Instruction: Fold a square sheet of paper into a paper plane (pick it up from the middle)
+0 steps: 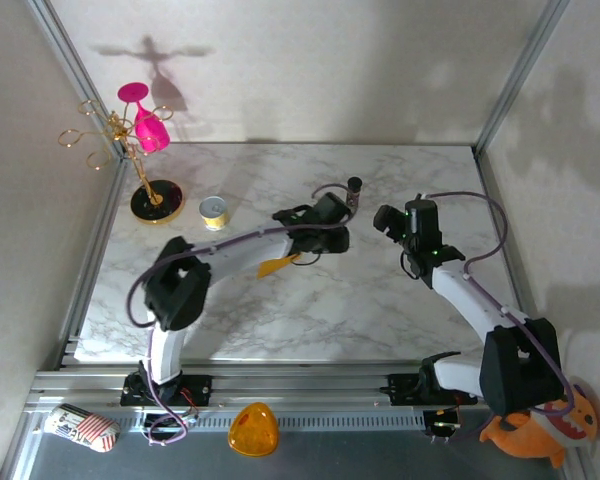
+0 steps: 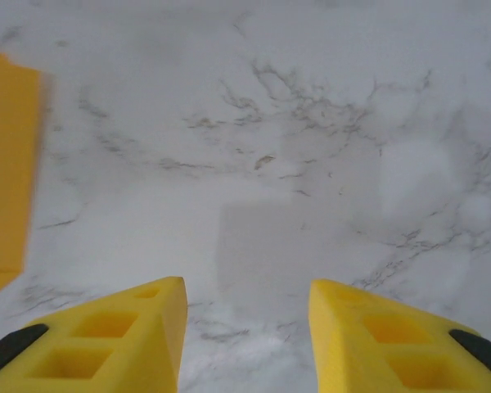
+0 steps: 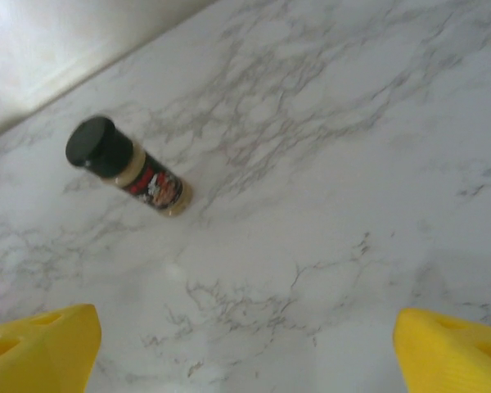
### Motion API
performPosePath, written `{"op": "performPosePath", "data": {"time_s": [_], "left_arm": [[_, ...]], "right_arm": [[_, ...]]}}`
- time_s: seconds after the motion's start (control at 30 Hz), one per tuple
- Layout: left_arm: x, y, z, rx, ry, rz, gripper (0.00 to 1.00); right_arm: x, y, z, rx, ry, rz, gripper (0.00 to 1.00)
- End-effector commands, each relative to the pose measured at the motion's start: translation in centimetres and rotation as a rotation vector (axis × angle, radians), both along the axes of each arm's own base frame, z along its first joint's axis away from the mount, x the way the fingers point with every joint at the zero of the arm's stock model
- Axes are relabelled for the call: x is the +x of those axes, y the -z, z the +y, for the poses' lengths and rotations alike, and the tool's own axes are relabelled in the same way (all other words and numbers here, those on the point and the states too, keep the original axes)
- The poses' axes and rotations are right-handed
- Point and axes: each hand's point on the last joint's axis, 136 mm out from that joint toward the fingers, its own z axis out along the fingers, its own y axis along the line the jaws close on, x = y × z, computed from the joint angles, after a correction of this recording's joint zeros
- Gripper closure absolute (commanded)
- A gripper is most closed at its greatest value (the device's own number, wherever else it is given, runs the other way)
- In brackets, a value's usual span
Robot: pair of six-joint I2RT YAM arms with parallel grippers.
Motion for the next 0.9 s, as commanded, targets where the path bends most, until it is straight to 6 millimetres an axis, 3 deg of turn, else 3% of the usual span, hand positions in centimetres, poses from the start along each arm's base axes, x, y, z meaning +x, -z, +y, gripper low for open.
{"op": "performPosePath", "data": {"time_s": [0.0, 0.17, 0.3, 0.73, 0.87], "left_arm": [[1.5, 0.6, 4.6, -0.109, -0.129, 0.038, 0.6], [1.2, 4.3, 11.2, -0.119, -0.286, 0.124, 0.62], [1.6, 6.6, 13.7, -0.072, -0.345, 0.157, 0.61], [1.8, 10.8, 13.8, -0.004, -0.317, 0.233, 0.68], [1.3, 11.1, 13.0, 0.007, -0.258, 0.236, 0.71]], "right_arm": [[0.9, -0.2, 2.1, 0.068, -0.092, 0.004, 0.1], [1.4, 1.5, 4.2, 0.112, -0.18, 0.099, 0.11], [1.5, 2.3, 5.0, 0.141, -0.209, 0.111, 0.07], [1.4, 3.3, 5.2, 0.152, -0.207, 0.148, 0.07], [1.3, 3.8, 5.5, 0.165, -0.217, 0.166, 0.08]]}}
